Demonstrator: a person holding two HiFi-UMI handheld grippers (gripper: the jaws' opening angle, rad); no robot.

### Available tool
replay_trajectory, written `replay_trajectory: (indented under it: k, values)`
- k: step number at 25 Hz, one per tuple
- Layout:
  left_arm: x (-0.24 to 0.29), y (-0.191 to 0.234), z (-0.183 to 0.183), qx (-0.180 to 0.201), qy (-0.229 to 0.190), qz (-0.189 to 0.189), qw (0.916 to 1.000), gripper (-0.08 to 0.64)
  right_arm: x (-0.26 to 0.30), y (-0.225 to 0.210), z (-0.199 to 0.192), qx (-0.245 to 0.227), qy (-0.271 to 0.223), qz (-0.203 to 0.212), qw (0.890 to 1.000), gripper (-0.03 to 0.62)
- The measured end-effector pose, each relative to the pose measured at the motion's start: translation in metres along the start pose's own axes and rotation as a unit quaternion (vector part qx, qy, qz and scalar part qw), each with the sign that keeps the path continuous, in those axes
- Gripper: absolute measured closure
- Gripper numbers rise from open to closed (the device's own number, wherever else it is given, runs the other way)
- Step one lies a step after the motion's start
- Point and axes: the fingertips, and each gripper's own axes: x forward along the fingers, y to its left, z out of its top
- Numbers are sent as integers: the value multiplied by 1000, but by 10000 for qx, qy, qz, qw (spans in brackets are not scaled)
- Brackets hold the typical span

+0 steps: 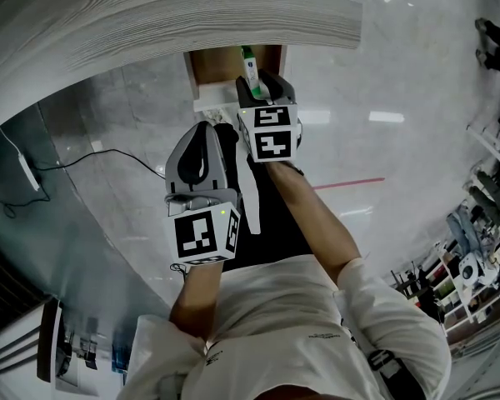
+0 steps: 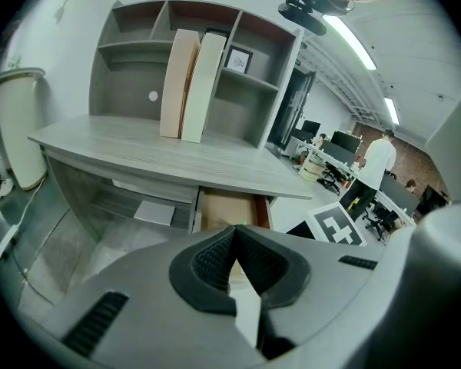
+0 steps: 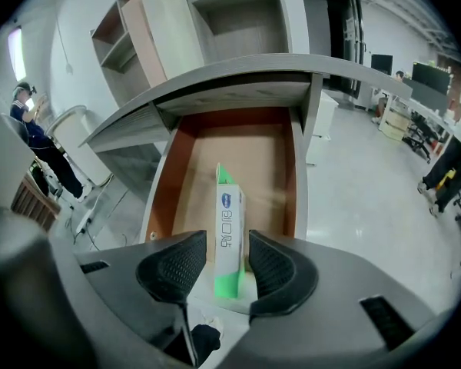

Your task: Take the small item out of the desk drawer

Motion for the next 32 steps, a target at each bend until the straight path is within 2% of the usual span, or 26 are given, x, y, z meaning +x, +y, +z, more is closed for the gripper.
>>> replay_trajectory:
  k: [8, 23, 32]
  values:
    - [0, 3, -1, -40, -5, 9, 10000, 545, 1, -1, 2, -49, 4, -122, 9999, 469]
    - [-26, -2, 12, -29, -213, 133, 9997, 545, -47, 2, 19, -197, -400, -28, 9990, 472]
    - [-60, -21, 29, 236, -454, 73, 9987, 545, -104, 12, 33, -402, -782, 104, 9961, 472]
